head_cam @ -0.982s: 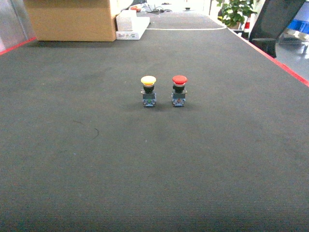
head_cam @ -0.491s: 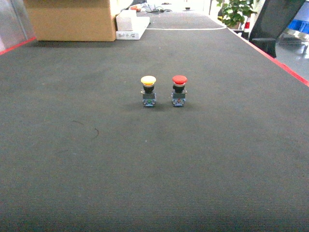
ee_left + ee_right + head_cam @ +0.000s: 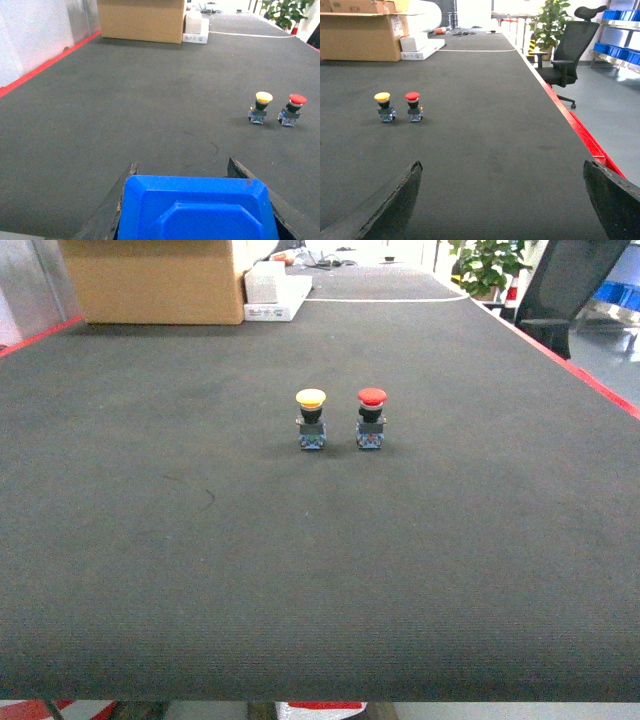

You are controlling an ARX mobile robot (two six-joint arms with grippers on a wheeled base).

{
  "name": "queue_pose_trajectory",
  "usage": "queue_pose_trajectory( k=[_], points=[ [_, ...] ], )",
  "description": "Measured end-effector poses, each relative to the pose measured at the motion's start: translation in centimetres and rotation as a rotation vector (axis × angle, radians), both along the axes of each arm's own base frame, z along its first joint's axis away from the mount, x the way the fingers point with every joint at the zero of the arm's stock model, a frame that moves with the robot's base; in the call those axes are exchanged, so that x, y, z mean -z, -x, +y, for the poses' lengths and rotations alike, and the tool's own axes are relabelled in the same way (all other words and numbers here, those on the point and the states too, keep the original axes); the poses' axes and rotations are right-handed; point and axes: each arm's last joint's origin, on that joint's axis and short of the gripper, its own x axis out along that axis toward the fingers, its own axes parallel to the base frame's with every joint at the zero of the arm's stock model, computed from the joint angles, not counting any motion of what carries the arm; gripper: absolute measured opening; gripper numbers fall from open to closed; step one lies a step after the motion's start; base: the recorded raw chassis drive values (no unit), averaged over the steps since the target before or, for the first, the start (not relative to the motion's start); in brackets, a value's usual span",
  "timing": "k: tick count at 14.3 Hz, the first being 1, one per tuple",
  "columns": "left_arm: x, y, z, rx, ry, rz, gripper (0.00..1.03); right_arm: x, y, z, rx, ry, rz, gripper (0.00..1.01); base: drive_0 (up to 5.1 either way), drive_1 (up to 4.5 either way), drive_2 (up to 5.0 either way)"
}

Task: Pick blue part to blue bin on bottom shelf

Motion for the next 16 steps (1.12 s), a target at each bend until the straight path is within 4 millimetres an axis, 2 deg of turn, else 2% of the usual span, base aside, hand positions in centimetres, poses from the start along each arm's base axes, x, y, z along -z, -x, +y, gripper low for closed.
queue_pose_trajectory(
  k=[5,16],
  points=[
    [0.06,-0.05,-0.01,0.0,-0.002,0.005,0.44,-0.02,0.0,0.0,0.0,0.0,-0.002,0.98,-0.2,-0.23,-0.2],
    [0.05,-0.05,-0.01,-0.001,-0.002,0.005,0.44,-0.02,0.0,0.0,0.0,0.0,-0.002,0.98,-1.6,-1.61,-1.6]
  ],
)
